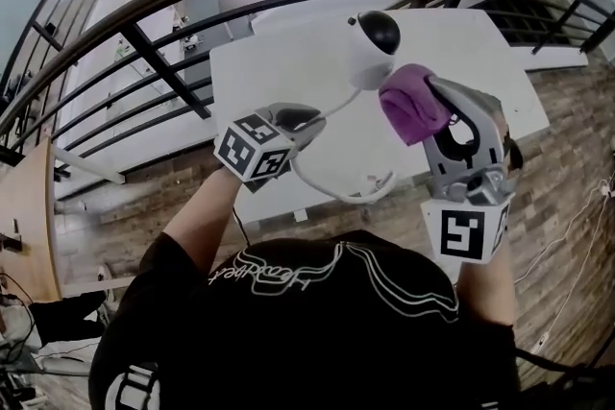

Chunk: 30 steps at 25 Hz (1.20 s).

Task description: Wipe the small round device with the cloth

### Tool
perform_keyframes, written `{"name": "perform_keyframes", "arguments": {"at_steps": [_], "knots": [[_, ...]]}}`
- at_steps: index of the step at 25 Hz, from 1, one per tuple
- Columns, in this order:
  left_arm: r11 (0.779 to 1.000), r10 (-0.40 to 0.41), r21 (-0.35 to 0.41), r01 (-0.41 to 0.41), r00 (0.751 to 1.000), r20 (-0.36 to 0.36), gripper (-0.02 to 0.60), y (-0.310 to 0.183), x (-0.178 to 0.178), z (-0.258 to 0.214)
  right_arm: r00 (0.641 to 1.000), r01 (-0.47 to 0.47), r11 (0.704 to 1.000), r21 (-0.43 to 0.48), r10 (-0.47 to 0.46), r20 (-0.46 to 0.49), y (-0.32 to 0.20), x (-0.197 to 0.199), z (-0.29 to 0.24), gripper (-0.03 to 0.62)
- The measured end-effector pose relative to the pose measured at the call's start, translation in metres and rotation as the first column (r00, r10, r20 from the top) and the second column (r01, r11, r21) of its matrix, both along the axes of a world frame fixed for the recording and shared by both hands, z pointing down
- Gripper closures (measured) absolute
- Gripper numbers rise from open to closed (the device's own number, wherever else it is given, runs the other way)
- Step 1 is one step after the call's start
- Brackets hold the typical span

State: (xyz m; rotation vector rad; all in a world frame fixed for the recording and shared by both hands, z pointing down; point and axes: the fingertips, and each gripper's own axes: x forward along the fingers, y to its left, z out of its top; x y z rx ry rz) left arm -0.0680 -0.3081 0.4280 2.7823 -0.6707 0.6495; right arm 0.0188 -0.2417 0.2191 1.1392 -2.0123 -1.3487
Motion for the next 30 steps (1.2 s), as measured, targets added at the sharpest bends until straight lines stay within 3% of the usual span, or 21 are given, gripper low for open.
{"name": "perform_keyframes", "arguments": {"at_steps": [6,16,30], "knots": [[0.998,-0.039,0.046,0.036,0.997,0.063,0.518,0.001,0.004,0.001,0.996,0.088,0.994,0.060,-0.087,-0.019,-0.018,0.006,-0.008,0.533],[0.997,-0.080,0.032,0.077,0.992,0.098,0.517,-0.004,0.004,0.001,0.977,0.213,0.976,0.054,-0.212,-0.012,-0.039,-0.001,0.006,0.533],[0.992,-0.122,0.029,0.120,0.988,0.097,0.517,-0.007,0.003,0.003,0.966,0.250,0.968,-0.020,-0.251,-0.060,-0.042,-0.001,0.062,0.533]]}}
